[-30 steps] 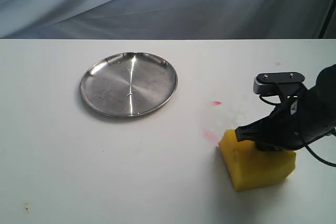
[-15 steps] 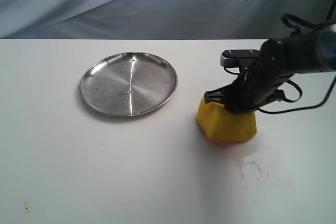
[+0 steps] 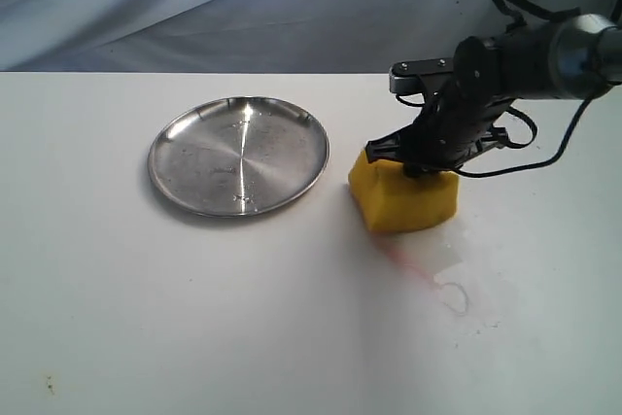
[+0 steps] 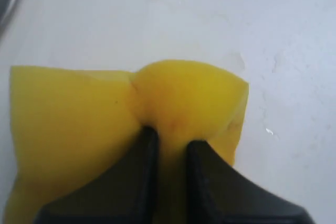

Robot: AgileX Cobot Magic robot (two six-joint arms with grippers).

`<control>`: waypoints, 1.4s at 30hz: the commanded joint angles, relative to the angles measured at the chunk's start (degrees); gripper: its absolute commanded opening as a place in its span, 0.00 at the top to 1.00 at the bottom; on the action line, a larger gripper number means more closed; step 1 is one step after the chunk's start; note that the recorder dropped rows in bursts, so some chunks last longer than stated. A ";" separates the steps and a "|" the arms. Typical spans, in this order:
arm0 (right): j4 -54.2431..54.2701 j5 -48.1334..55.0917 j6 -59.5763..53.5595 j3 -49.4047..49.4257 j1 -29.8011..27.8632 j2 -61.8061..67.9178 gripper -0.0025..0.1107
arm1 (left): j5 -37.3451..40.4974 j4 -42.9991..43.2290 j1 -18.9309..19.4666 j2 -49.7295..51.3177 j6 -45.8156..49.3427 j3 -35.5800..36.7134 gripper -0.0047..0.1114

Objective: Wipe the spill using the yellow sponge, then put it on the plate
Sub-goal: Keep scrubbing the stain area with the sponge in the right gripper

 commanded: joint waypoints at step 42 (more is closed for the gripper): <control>2.89 -11.23 5.48 15.59 7.07 -3.90 0.87 | -0.28 0.03 -0.29 -0.20 -0.19 0.30 0.96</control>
